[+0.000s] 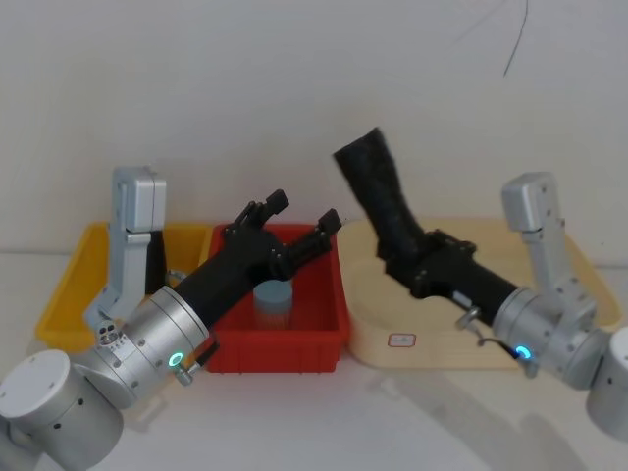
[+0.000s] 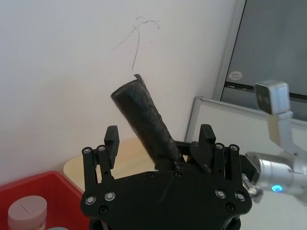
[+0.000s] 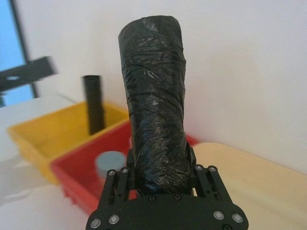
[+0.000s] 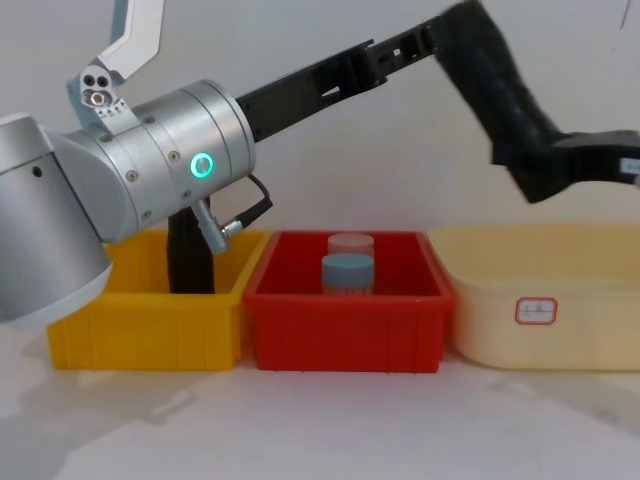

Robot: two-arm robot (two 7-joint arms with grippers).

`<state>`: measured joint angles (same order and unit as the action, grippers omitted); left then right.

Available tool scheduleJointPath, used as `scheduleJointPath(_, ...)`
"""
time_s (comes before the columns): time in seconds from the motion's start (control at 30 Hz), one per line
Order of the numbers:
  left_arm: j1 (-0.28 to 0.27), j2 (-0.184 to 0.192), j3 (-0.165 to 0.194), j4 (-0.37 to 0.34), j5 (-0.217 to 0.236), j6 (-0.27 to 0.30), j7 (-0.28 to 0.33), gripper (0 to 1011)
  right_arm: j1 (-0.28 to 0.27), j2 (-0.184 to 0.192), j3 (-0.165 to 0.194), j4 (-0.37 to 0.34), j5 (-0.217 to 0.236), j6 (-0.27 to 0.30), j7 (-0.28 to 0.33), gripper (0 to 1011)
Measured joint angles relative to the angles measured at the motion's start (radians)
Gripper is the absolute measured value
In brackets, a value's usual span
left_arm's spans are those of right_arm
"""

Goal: Pick up the garbage bag with the one hand and transfer it to the other hand.

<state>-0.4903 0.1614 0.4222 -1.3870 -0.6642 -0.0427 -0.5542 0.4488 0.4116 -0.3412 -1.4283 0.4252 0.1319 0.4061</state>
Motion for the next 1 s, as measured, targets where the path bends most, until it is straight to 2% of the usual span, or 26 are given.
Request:
scheduleJointPath(0.37, 0.0, 0.0, 0.0, 0.0, 0.0, 0.0, 0.0, 1001, 0.047, 0.026, 0.06, 0.106, -0.01, 0.005, -0.052, 570)
scheduleJointPath(0.43, 0.0, 0.0, 0.0, 0.0, 0.0, 0.0, 0.0, 1001, 0.051, 0.03, 0.067, 0.116, -0.013, 0.006, -0.061, 594)
scheduleJointPath(0.53, 0.0, 0.0, 0.0, 0.0, 0.0, 0.0, 0.0, 1002, 0.054, 0.041, 0.083, 0.135, -0.02, 0.011, -0.08, 677)
scheduleJointPath(0.57, 0.0, 0.0, 0.0, 0.0, 0.0, 0.0, 0.0, 1002, 0.054, 0.047, 0.091, 0.141, -0.024, 0.014, -0.09, 737)
scheduleJointPath(0.63, 0.0, 0.0, 0.0, 0.0, 0.0, 0.0, 0.0, 1002, 0.052, 0.054, 0.098, 0.145, -0.029, 0.018, -0.101, 774)
scheduleJointPath(0.67, 0.0, 0.0, 0.0, 0.0, 0.0, 0.0, 0.0, 1001, 0.048, 0.062, 0.105, 0.149, -0.033, 0.023, -0.11, 828)
scheduleJointPath(0.73, 0.0, 0.0, 0.0, 0.0, 0.0, 0.0, 0.0, 1001, 0.041, 0.069, 0.113, 0.149, -0.037, 0.027, -0.118, 855)
scheduleJointPath(0.8, 0.0, 0.0, 0.0, 0.0, 0.0, 0.0, 0.0, 1001, 0.033, 0.078, 0.121, 0.149, -0.043, 0.032, -0.128, 925)
scheduleJointPath(0.93, 0.0, 0.0, 0.0, 0.0, 0.0, 0.0, 0.0, 1001, 0.019, 0.091, 0.132, 0.143, -0.05, 0.038, -0.139, 1004)
scheduleJointPath(1.0, 0.0, 0.0, 0.0, 0.0, 0.0, 0.0, 0.0, 1001, 0.01, 0.097, 0.137, 0.134, -0.053, 0.04, -0.142, 1004)
